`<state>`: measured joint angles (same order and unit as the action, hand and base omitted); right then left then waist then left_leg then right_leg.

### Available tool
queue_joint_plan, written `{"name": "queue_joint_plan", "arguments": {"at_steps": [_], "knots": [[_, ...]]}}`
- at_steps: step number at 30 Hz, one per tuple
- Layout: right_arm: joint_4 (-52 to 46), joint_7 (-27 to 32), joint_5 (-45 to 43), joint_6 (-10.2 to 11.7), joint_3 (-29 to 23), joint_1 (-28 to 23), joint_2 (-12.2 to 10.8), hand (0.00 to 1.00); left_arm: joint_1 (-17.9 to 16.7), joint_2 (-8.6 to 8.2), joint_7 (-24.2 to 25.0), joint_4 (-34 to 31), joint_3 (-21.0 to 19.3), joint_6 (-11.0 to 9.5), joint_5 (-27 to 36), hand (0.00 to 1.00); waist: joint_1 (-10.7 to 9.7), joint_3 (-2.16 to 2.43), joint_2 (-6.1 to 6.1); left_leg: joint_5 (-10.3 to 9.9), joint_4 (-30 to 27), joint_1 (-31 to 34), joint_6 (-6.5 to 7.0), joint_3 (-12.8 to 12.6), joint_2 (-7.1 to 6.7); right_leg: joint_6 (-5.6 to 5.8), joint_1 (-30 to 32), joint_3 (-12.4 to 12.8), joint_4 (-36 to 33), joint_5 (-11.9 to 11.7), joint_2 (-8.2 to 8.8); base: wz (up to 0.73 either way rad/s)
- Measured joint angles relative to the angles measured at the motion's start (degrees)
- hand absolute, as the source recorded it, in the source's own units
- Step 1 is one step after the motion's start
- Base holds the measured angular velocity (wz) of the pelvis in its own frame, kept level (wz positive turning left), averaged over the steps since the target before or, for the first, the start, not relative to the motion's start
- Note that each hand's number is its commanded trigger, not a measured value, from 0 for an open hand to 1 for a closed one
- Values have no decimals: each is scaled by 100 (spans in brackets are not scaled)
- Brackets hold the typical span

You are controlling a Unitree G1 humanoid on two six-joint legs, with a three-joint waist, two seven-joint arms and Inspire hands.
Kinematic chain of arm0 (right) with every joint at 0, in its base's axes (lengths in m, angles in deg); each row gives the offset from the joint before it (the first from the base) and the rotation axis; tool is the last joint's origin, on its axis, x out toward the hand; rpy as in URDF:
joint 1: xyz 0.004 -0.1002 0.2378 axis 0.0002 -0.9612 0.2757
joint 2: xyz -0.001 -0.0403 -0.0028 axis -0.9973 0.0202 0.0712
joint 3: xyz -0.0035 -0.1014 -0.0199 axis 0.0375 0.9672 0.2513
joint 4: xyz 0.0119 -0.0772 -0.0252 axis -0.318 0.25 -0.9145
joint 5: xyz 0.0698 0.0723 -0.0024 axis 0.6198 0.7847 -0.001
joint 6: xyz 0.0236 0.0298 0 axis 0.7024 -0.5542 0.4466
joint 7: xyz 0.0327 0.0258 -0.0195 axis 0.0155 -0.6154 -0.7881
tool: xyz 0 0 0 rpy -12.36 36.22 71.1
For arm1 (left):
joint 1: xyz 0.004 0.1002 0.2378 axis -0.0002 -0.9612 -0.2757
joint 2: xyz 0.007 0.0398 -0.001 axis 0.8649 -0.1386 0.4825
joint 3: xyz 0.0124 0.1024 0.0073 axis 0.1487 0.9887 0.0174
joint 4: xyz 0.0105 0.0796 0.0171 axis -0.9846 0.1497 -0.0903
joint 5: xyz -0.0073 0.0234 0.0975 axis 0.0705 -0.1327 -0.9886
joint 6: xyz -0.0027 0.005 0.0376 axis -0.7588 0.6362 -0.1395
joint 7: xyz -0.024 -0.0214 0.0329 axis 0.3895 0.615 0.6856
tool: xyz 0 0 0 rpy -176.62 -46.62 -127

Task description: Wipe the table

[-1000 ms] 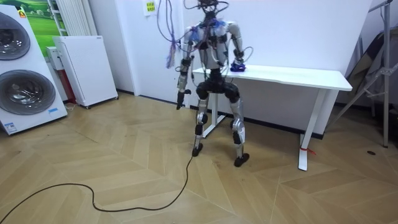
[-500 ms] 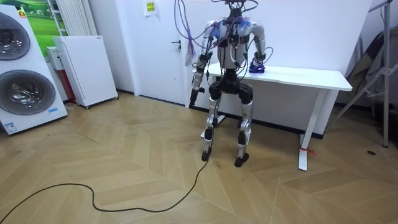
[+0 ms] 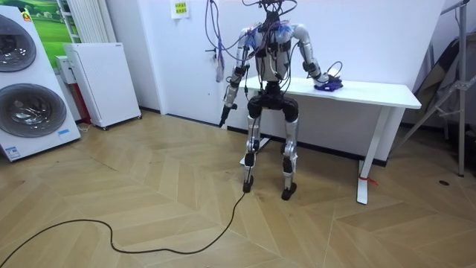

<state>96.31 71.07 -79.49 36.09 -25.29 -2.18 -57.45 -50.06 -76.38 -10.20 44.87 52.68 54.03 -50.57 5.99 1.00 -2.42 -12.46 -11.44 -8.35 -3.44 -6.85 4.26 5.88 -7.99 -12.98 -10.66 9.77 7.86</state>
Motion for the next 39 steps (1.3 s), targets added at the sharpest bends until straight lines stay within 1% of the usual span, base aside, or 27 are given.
{"name": "queue_joint_plan", "arguments": {"at_steps": [2,4,5,6,7,8,9,10,11,13,15,18,20,21,22,23,24,25,26,28,29,30,31,33,36,38,39], "knots": [[25,-60,197,-112,95,90,1,100,48,3,-1,-8,64,5,7,0,40,2,10,-2,22,-21,2,-16,5,-1,-16,6,-10,-16,-11,-10],[-103,-214,230,-500,342,330,-16,100,171,-52,-2,-1,320,5,51,0,157,-1,59,-11,90,-80,0,-24,25,-32,10,26,-33,-61,-43,-21],[-156,-290,212,-618,400,404,-24,100,197,-77,-8,0,392,6,69,0,192,-5,85,-18,118,-83,-1,-7,35,-44,27,33,-47,-83,-61,-52],[-269,-468,147,-882,588,588,-43,100,241,-115,-10,0,535,16,119,0,271,-5,128,-32,141,-88,7,93,41,-89,119,28,-106,-126,-107,-72],[-513,-703,82,-1133,863,725,-123,100,325,-155,-14,7,625,23,129,0,390,-11,158,-32,181,-87,8,142,58,-138,239,27,-128,-192,-164,-78],[-732,-843,64,-1253,1025,774,-143,100,370,-177,-31,6,668,24,130,0,467,-15,166,-32,193,-82,7,172,69,-169,303,24,-129,-232,-198,-84],[-1055,-1107,20,-1415,1484,961,-227,100,452,-201,-67,8,783,33,135,0,565,-39,172,-32,209,-69,7,245,95,-229,410,0,-140,-301,-256,-66],[-1270,-1368,-136,-1504,1986,1259,-344,100,514,-205,-79,47,926,57,163,0,585,-76,163,-32,210,-23,3,330,108,-261,498,-13,-176,-323,-297,-54],[-1415,-1498,-163,-1545,2201,1407,-441,100,583,-216,-71,71,983,65,169,0,622,-94,154,-30,211,-7,2,379,102,-267,538,-5,-204,-325,-310,-27],[-1764,-1884,-376,-1491,2770,1880,-857,100,668,-269,-31,-10,1069,78,154,0,797,-122,139,-27,204,77,-2,513,98,-293,604,23,-171,-329,-357,2],[-1859,-2075,-556,-1370,2930,2137,-987,100,619,-264,43,-46,1068,149,160,0,922,-126,127,-22,199,122,1,633,82,-295,556,-73,-106,-328,-343,35],[-1701,-2142,-562,-1288,2911,2247,-938,100,281,-229,66,-166,1021,320,173,0,1002,-127,111,-11,171,110,19,715,53,-232,436,-294,-91,-288,-275,37],[-1434,-2057,-563,-1258,2877,1991,-815,100,0,-224,67,-218,1010,374,188,0,970,-132,120,-4,174,56,31,723,40,-232,343,-445,-86,-288,-241,35],[-1176,-1906,-476,-1070,2753,1692,-740,100,-132,-219,70,-214,1008,387,218,0,846,-138,130,2,176,-9,40,732,13,-215,263,-453,-53,-278,-205,54],[-1190,-1598,-494,-748,2521,1385,-702,100,-277,-224,77,-210,921,380,221,0,664,-129,132,7,181,-63,50,712,-29,-185,118,-437,23,-259,-167,52],[-1152,-1484,-521,-609,2360,1245,-696,100,-318,-223,77,-210,835,373,192,0,602,-129,121,9,181,-97,52,692,-50,-155,58,-430,40,-240,-147,36],[-1082,-1201,-521,-380,2045,970,-672,100,-372,-220,73,-203,632,338,114,0,489,-125,99,9,189,-155,52,577,-97,-80,-40,-406,89,-192,-93,14],[-1046,-883,-456,-213,1771,680,-573,100,-372,-198,66,-181,483,317,115,0,395,-126,111,9,201,-222,53,468,-112,-68,-129,-410,140,-185,-75,8],[-1046,-742,-387,-138,1618,521,-529,100,-419,-167,54,-171,422,279,125,0,331,-125,109,9,204,-243,53,454,-116,-68,-168,-418,165,-185,-74,9],[-911,-261,-92,94,919,-22,-430,100,-402,-67,-66,-174,44,116,118,0,39,-92,64,8,200,-236,53,407,-115,-61,-221,-430,201,-181,-78,8],[-841,-161,-55,120,763,-116,-381,100,-385,-54,-108,-175,-6,78,115,0,1,-90,62,8,200,-232,53,350,-114,-61,-221,-415,203,-181,-79,-13],[-539,34,91,253,500,-205,-242,100,-362,-45,-127,-168,-106,2,110,0,-64,-64,73,8,195,-234,54,239,-110,-58,-231,-393,204,-179,-79,-15],[-259,123,236,285,249,-260,-122,100,-353,-26,-116,-171,-126,-55,92,0,-153,-18,76,-1,186,-238,67,219,-108,-58,-277,-400,204,-179,-77,-9],[1,161,385,284,-5,-345,36,100,-327,-20,-67,-217,-125,-139,60,0,-227,-10,76,-47,179,-273,129,216,-100,-23,-305,-409,199,-156,-80,0],[274,135,436,241,-32,-362,257,100,-268,-43,18,-215,17,-146,80,0,-225,-6,82,-102,137,-297,148,226,-96,-24,-299,-364,134,-148,-82,-6],[282,64,458,72,-7,-263,201,100,-233,-65,5,-224,181,-127,80,0,-218,-6,82,-150,40,-296,139,225,-90,-48,-292,-336,76,-134,-79,-10],[266,16,465,-134,102,-105,176,100,-209,-69,-1,-222,378,-77,80,0,-172,-8,84,-162,-26,-281,151,226,-89,-52,-287,-298,76,-135,-85,-15]]}}
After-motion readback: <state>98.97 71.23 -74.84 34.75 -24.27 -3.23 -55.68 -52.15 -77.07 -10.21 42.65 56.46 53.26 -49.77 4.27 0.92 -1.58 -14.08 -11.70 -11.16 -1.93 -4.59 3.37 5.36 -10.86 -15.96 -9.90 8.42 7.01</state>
